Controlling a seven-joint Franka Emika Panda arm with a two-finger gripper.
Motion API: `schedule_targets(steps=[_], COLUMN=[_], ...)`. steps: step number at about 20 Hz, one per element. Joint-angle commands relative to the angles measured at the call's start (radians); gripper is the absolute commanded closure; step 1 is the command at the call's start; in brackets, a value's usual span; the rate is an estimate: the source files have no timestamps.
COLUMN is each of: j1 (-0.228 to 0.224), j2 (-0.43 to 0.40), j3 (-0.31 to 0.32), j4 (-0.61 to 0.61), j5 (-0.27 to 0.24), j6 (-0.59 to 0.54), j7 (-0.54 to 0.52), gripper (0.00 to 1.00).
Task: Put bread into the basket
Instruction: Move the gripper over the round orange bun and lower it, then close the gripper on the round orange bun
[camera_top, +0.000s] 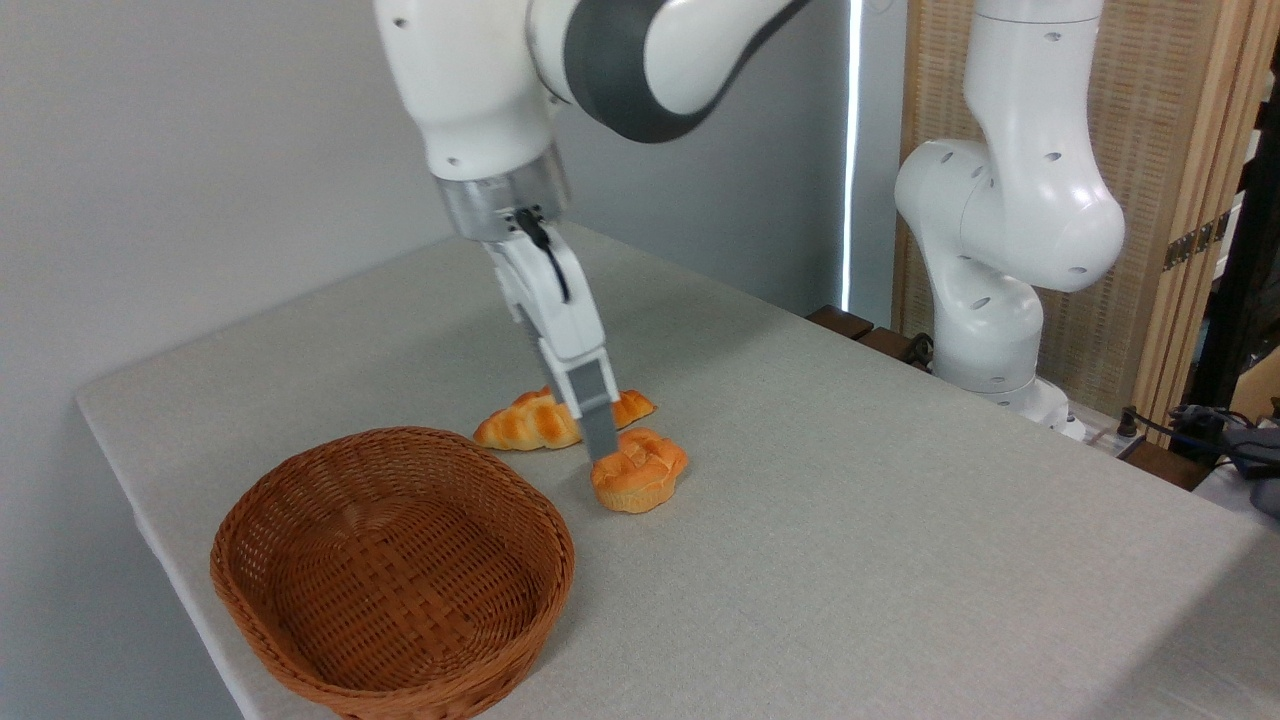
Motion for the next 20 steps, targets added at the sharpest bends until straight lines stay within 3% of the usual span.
schedule_targets(steps=[1, 7, 13, 20], j1=[-0.01, -0.042, -0.043, -0.045], j2=[-0.095, -0.108, -0.106, -0.091], j3=[0.002, 0.0, -0.001, -0.001], j4=[-0.15, -0.208, -0.227, -0.236], j5=[0.019, 0.02, 0.051, 0.053], j6=[0.054, 0.055, 0.083, 0.093], j7=[0.098, 0.151, 0.16, 0.16], gripper=[0.0, 0.0, 0.0, 0.0])
